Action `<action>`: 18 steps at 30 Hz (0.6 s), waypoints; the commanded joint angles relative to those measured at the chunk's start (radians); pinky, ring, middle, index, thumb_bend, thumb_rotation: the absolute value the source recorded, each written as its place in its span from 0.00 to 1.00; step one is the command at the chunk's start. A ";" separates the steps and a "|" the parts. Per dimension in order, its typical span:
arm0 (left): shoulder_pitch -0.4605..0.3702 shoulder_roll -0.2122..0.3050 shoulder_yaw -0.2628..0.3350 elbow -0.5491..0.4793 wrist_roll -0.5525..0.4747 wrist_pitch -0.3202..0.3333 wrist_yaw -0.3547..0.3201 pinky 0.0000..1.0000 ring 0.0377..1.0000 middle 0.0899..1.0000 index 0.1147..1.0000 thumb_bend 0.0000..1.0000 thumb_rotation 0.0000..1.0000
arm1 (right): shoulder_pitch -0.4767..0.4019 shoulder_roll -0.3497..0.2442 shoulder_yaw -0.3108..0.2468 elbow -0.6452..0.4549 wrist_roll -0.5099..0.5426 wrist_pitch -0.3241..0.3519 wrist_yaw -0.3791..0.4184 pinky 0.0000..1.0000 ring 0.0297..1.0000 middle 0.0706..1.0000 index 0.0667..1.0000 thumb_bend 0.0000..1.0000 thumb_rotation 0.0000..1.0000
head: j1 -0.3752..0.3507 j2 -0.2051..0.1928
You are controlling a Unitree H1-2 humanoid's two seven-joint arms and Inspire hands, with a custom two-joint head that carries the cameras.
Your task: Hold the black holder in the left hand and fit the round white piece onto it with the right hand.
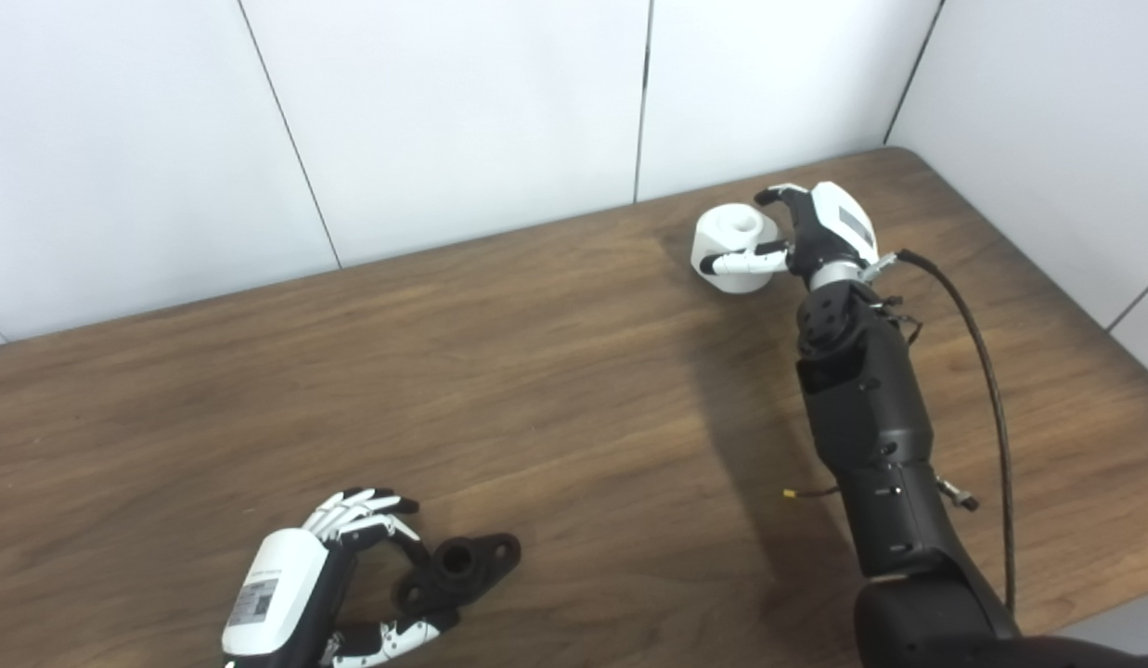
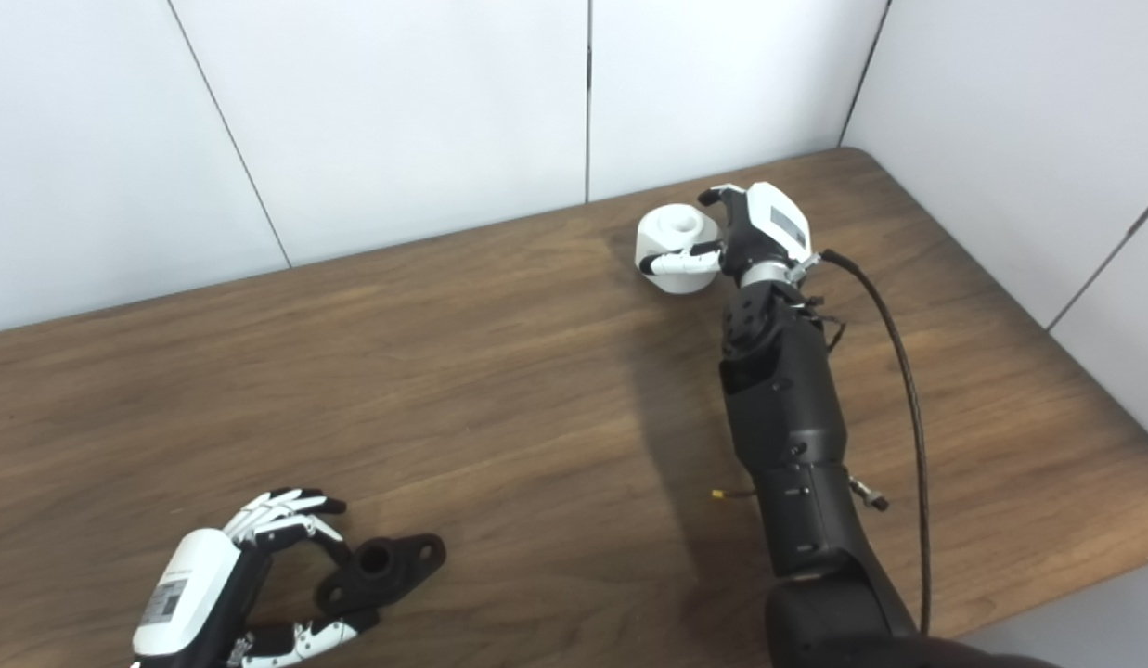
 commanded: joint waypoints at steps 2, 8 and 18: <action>0.022 0.023 0.012 0.021 0.014 0.057 -0.049 0.88 0.83 0.75 0.42 0.52 0.04 | -0.045 -0.021 -0.011 -0.016 -0.005 -0.005 -0.041 0.85 0.95 0.89 0.78 0.89 0.34 | -0.003 0.001; 0.022 0.023 0.014 0.019 0.015 0.059 -0.053 0.88 0.83 0.74 0.42 0.52 0.04 | -0.046 -0.027 -0.009 -0.007 -0.001 -0.005 -0.048 0.85 0.94 0.88 0.77 0.89 0.35 | -0.003 0.001; 0.022 0.020 0.019 0.016 0.017 0.062 -0.065 0.88 0.83 0.75 0.42 0.52 0.04 | -0.045 -0.035 0.018 -0.007 0.002 -0.005 -0.058 0.86 0.92 0.87 0.77 0.88 0.35 | -0.004 0.005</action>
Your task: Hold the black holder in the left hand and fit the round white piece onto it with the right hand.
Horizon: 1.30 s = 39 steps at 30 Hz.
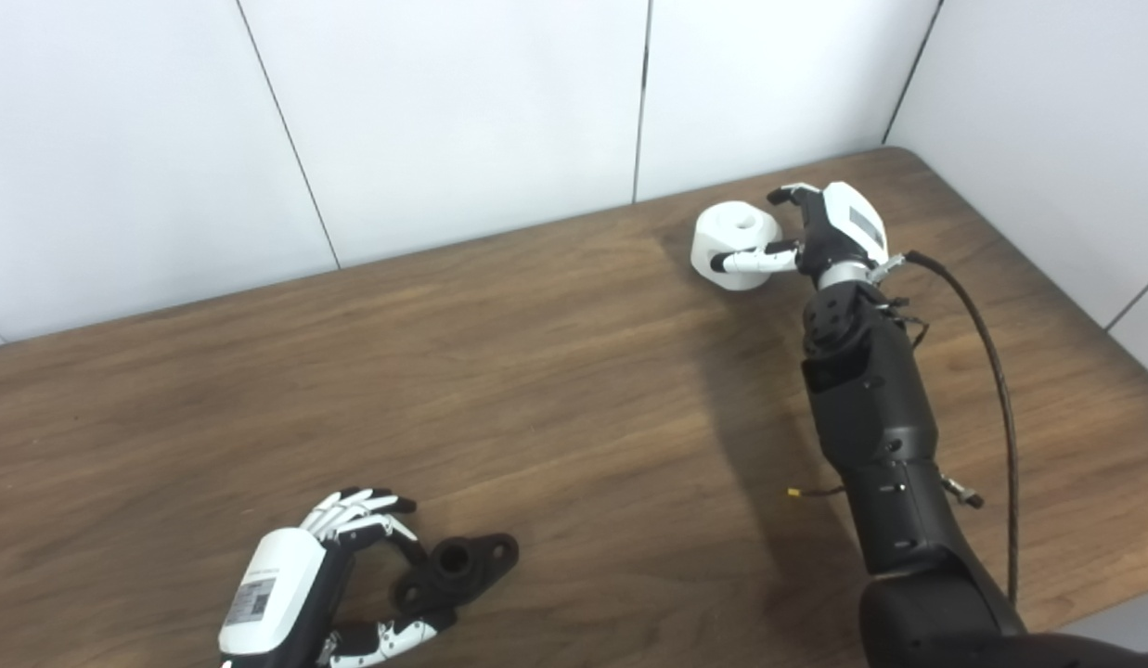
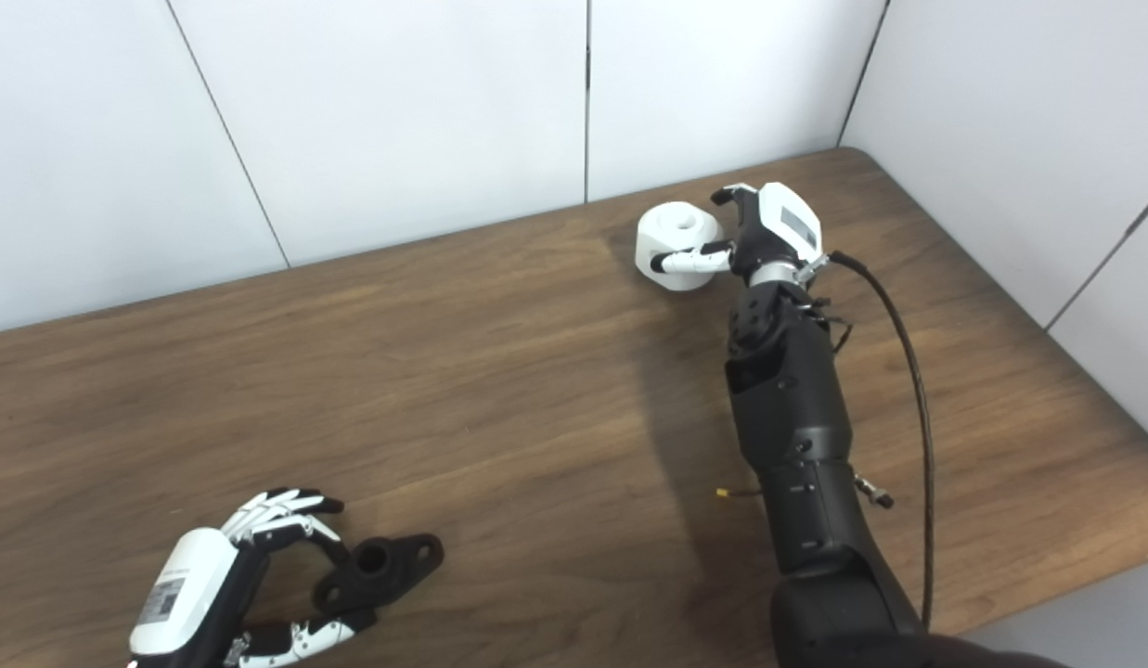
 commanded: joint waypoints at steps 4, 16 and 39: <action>0.023 0.017 0.010 0.022 0.016 0.061 -0.045 0.88 0.83 0.75 0.42 0.52 0.04 | -0.045 -0.030 0.013 -0.024 -0.001 -0.005 -0.031 0.86 0.92 0.87 0.76 0.87 0.35 | -0.001 0.000; 0.023 0.014 0.013 0.019 0.022 0.055 -0.046 0.87 0.83 0.75 0.42 0.52 0.04 | -0.043 -0.036 0.024 -0.021 -0.004 -0.005 -0.030 0.82 0.89 0.85 0.73 0.87 0.34 | 0.002 0.004; 0.025 0.012 0.017 -0.005 0.021 0.076 -0.070 0.88 0.83 0.75 0.42 0.52 0.04 | -0.031 -0.031 0.013 -0.028 -0.001 -0.005 -0.030 0.76 0.87 0.82 0.68 0.85 0.29 | 0.001 0.009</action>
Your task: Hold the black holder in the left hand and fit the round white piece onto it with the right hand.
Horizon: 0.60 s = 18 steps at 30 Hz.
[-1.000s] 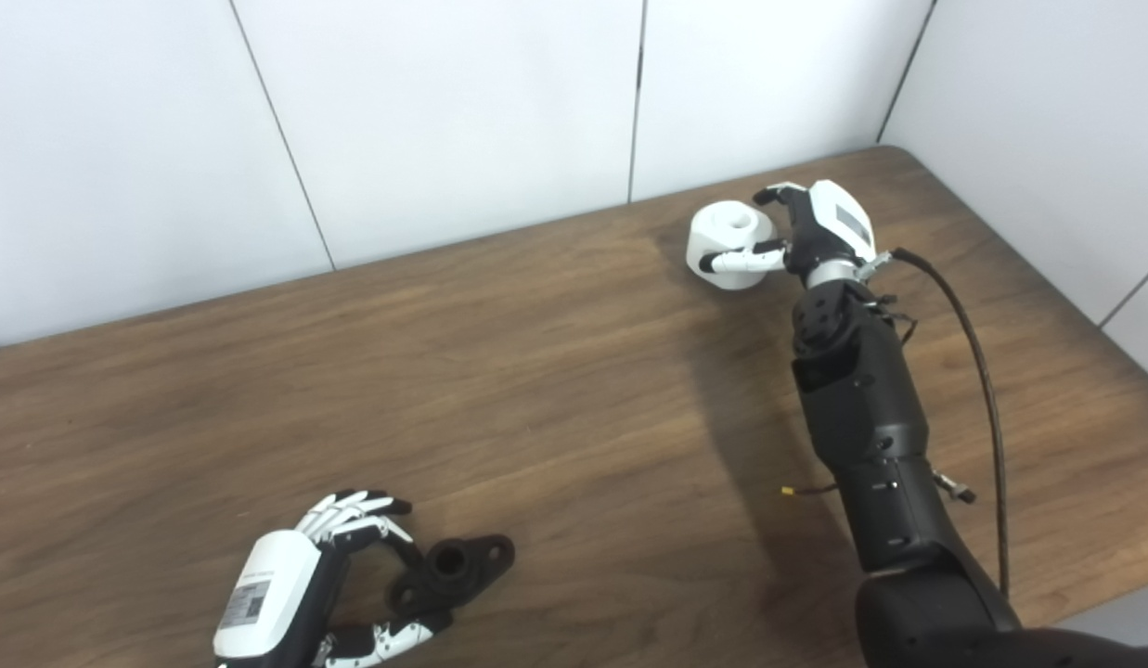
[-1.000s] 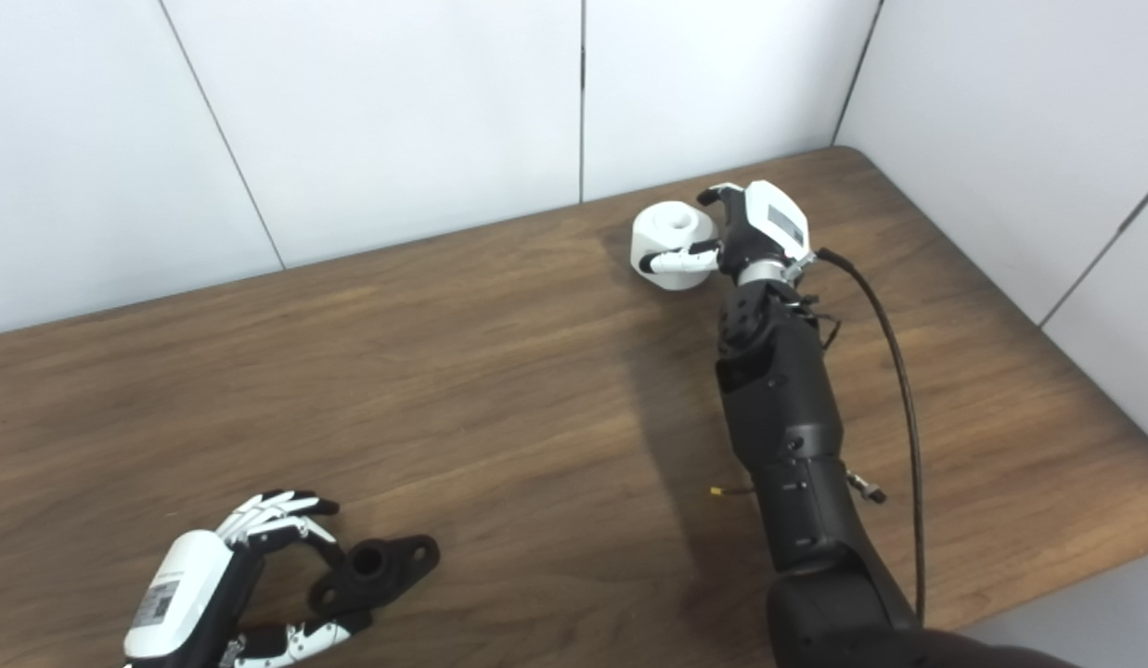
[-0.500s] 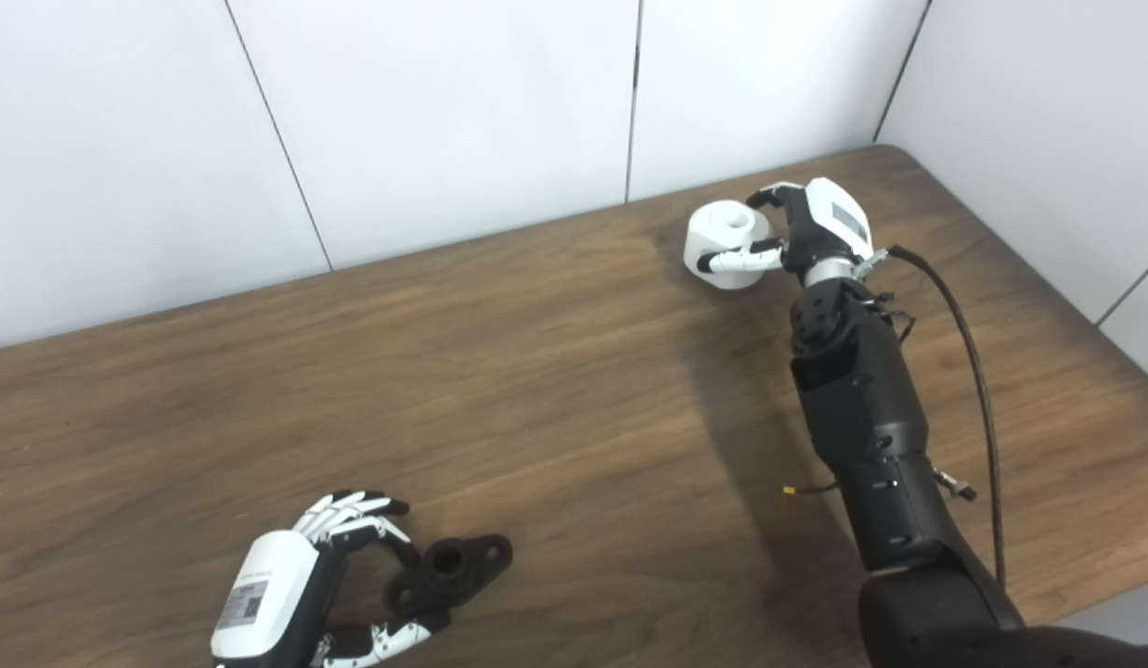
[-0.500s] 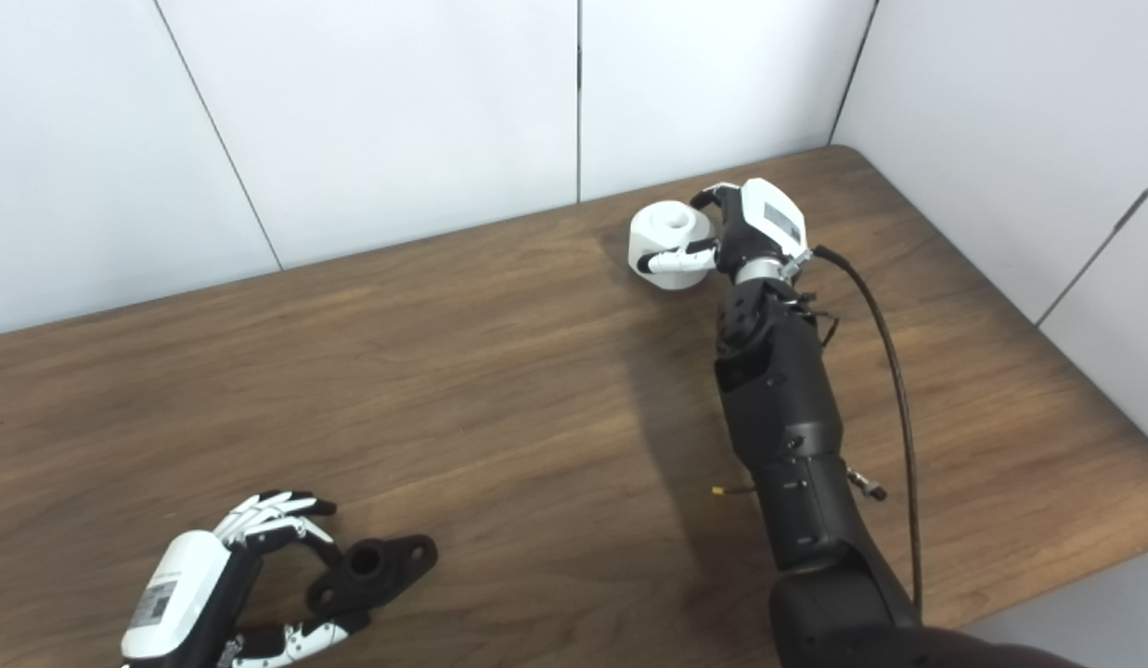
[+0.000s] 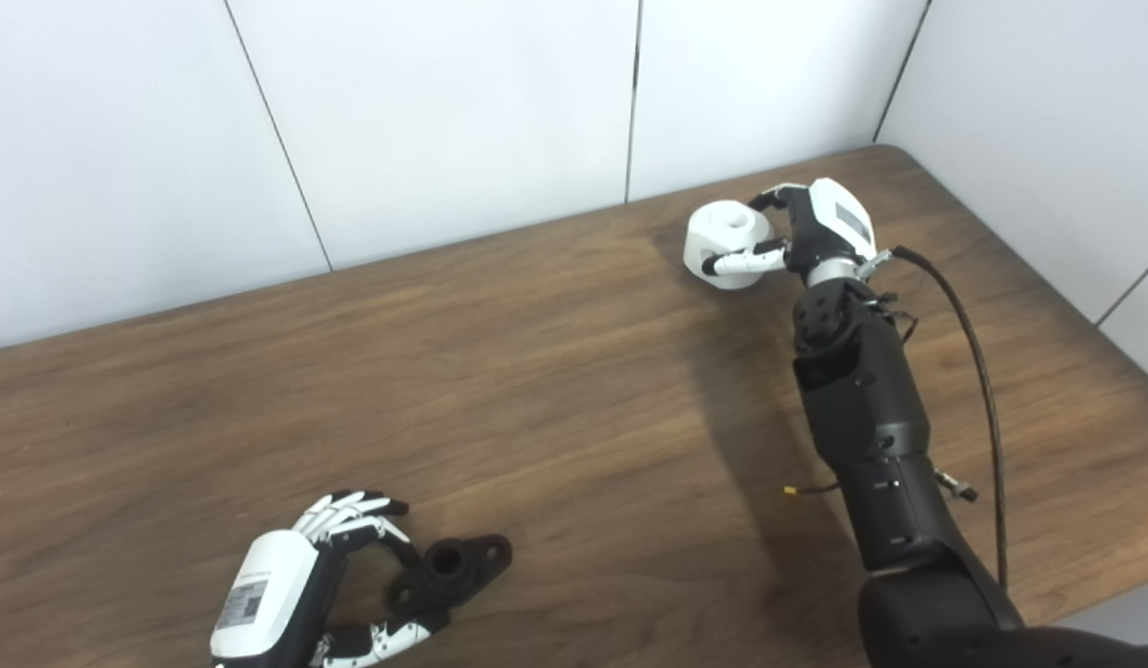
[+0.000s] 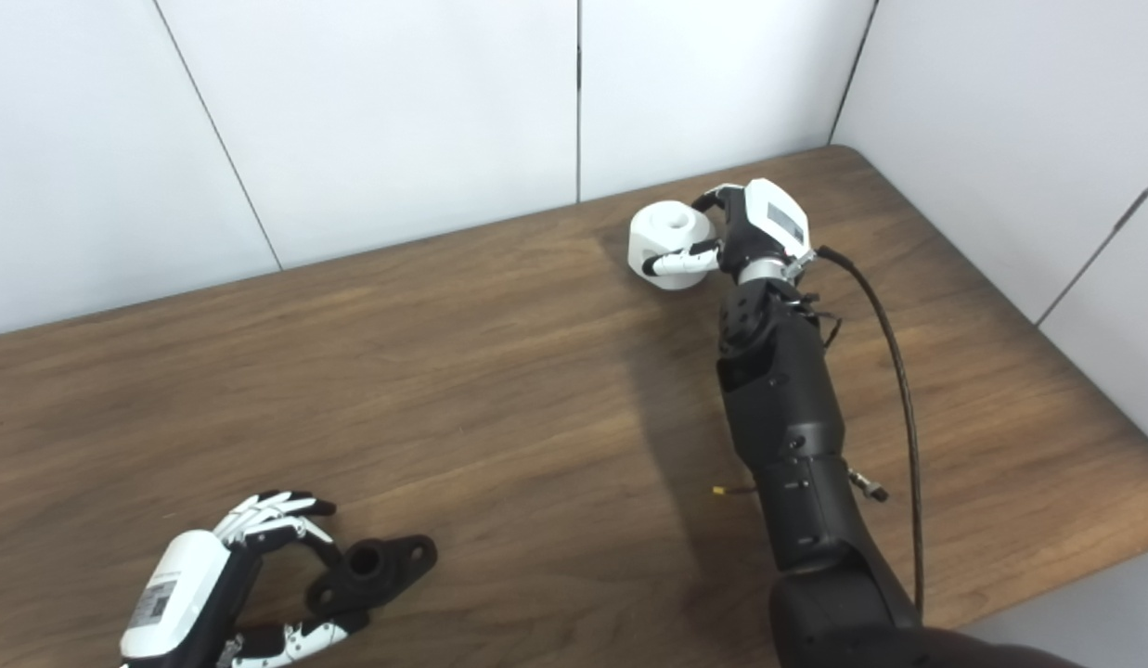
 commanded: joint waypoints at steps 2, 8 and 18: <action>0.023 0.018 0.007 0.013 0.015 0.055 -0.041 0.88 0.83 0.75 0.42 0.52 0.04 | -0.032 -0.022 -0.005 -0.027 -0.001 -0.005 -0.026 0.76 0.88 0.83 0.68 0.85 0.29 | 0.000 0.000; 0.022 0.019 0.008 0.019 0.015 0.046 -0.032 0.87 0.83 0.74 0.42 0.52 0.04 | -0.031 -0.022 -0.009 -0.031 -0.002 -0.005 -0.019 0.75 0.87 0.82 0.68 0.85 0.28 | -0.001 0.004; 0.023 0.019 0.008 0.019 0.011 0.048 -0.036 0.88 0.83 0.74 0.42 0.52 0.04 | -0.027 -0.025 -0.001 -0.029 0.016 -0.005 -0.036 0.74 0.86 0.81 0.66 0.85 0.27 | 0.000 0.007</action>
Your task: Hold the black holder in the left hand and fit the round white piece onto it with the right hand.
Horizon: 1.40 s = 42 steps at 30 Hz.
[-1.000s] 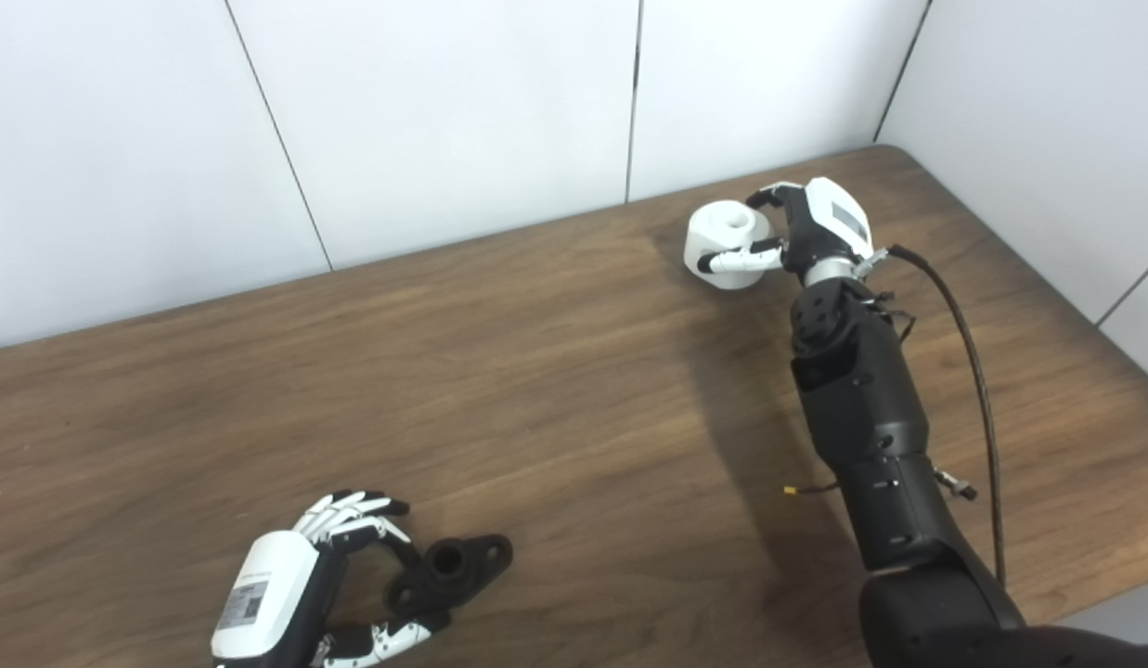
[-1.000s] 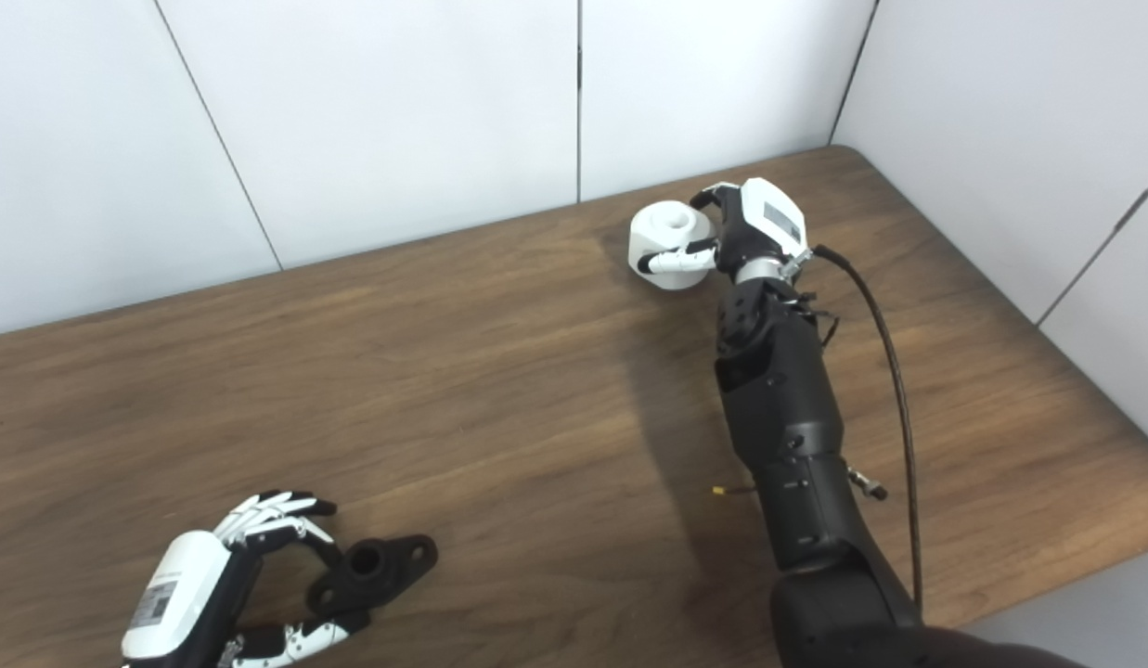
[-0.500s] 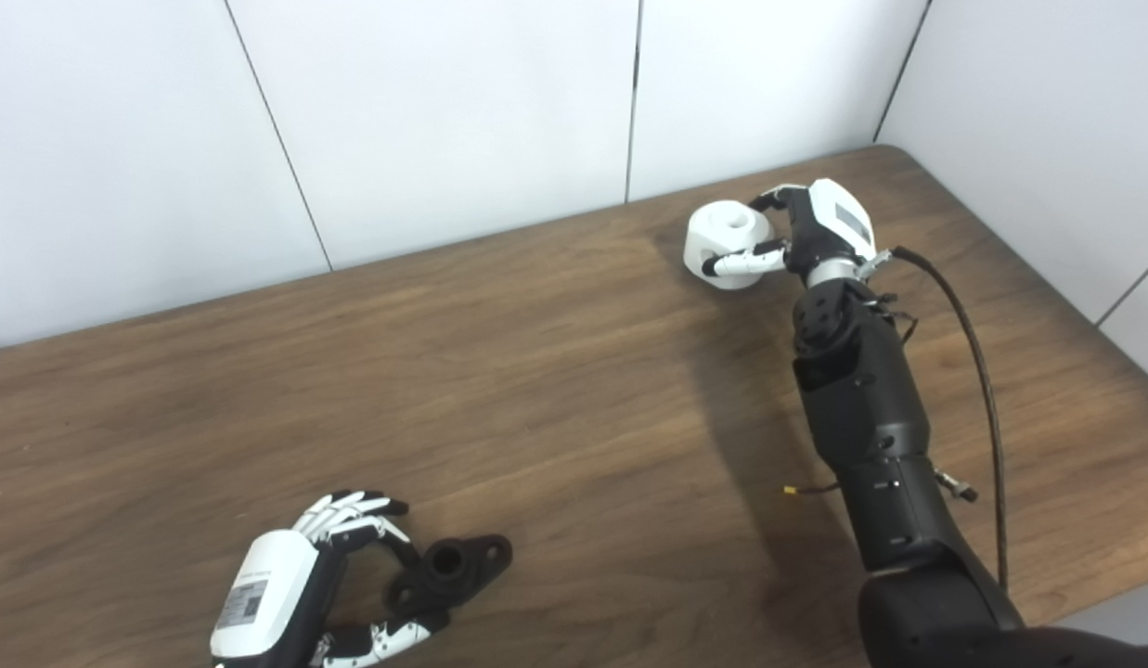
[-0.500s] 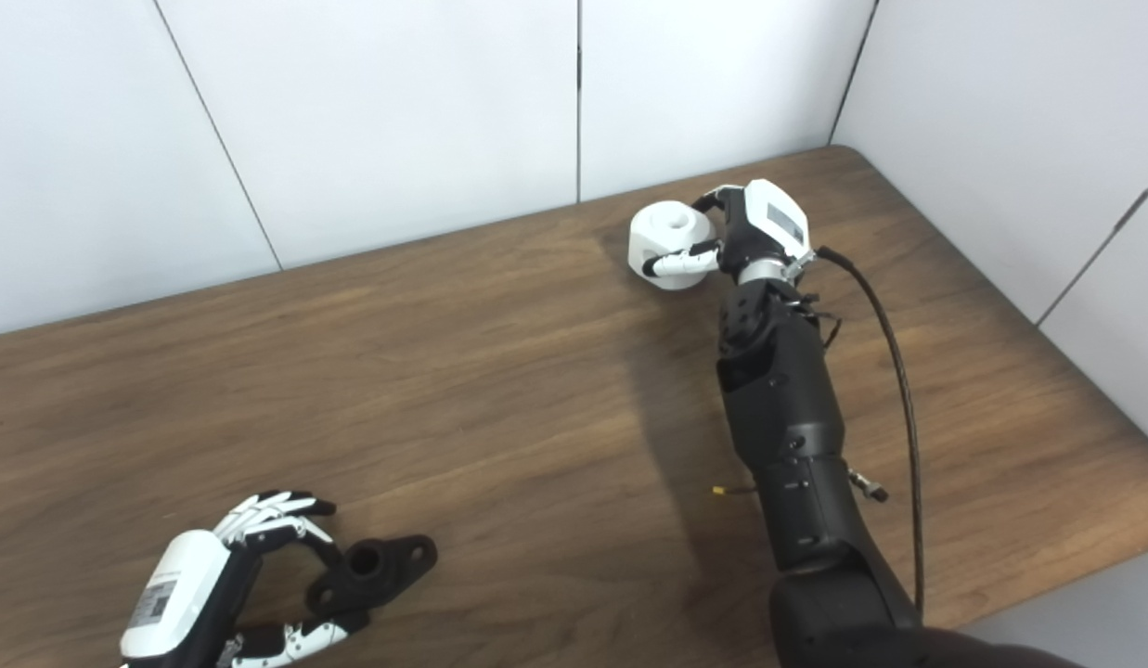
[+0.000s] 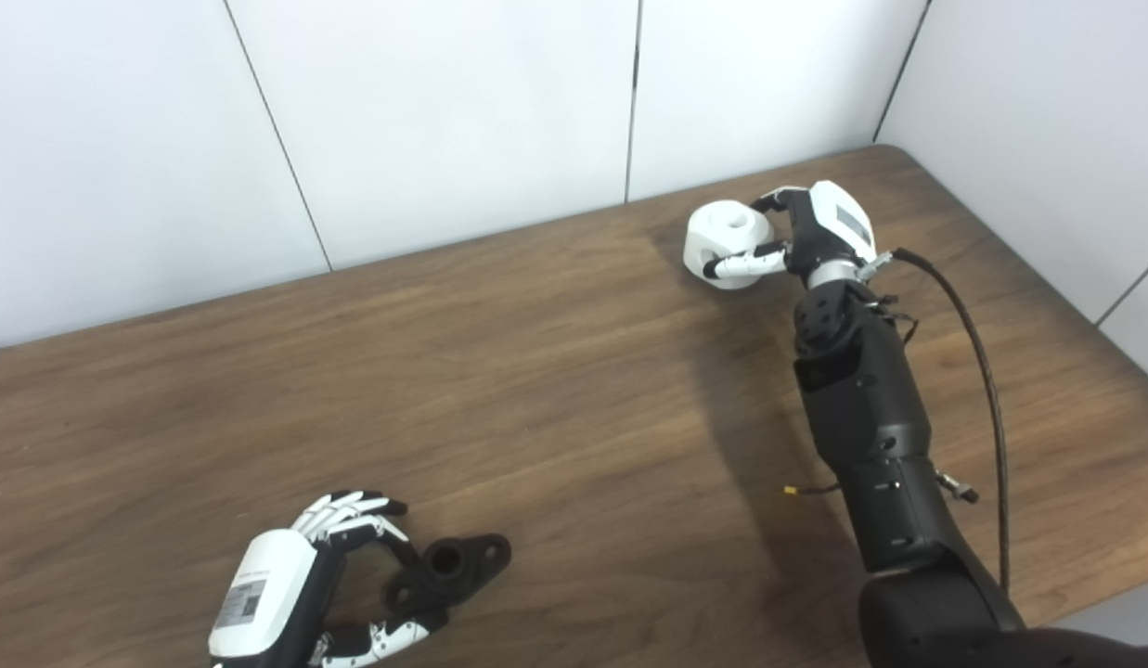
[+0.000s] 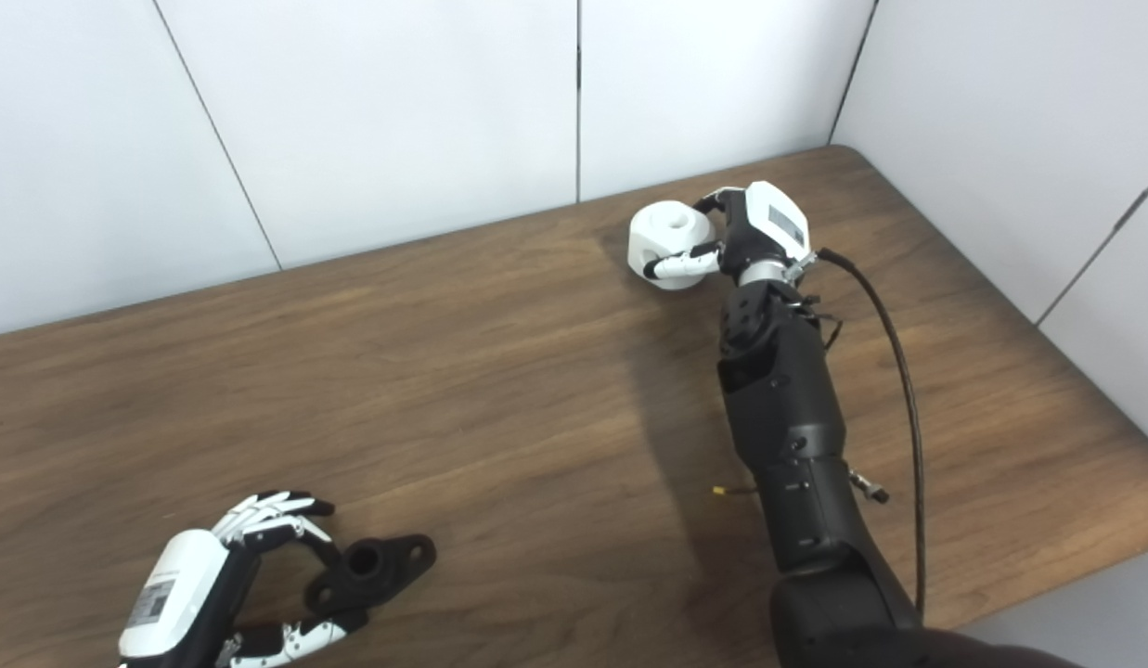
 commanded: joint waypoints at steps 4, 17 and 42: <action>0.023 0.020 0.005 0.021 0.014 0.041 -0.033 0.87 0.83 0.74 0.42 0.52 0.04 | -0.029 -0.031 0.013 -0.025 0.005 -0.005 -0.052 0.73 0.84 0.80 0.64 0.84 0.26 | -0.002 0.002; 0.023 0.021 0.004 0.015 0.013 0.048 -0.042 0.87 0.83 0.75 0.42 0.52 0.04 | -0.002 -0.062 0.074 -0.032 0.129 -0.025 -0.212 0.73 0.83 0.79 0.44 0.53 0.13 | 0.002 0.005; 0.025 0.003 -0.007 0.014 0.026 0.058 -0.051 0.88 0.84 0.75 0.42 0.52 0.04 | 0.044 -0.130 0.151 -0.224 0.165 -0.005 -0.067 0.74 0.80 0.77 0.44 0.53 0.14 | 0.069 0.014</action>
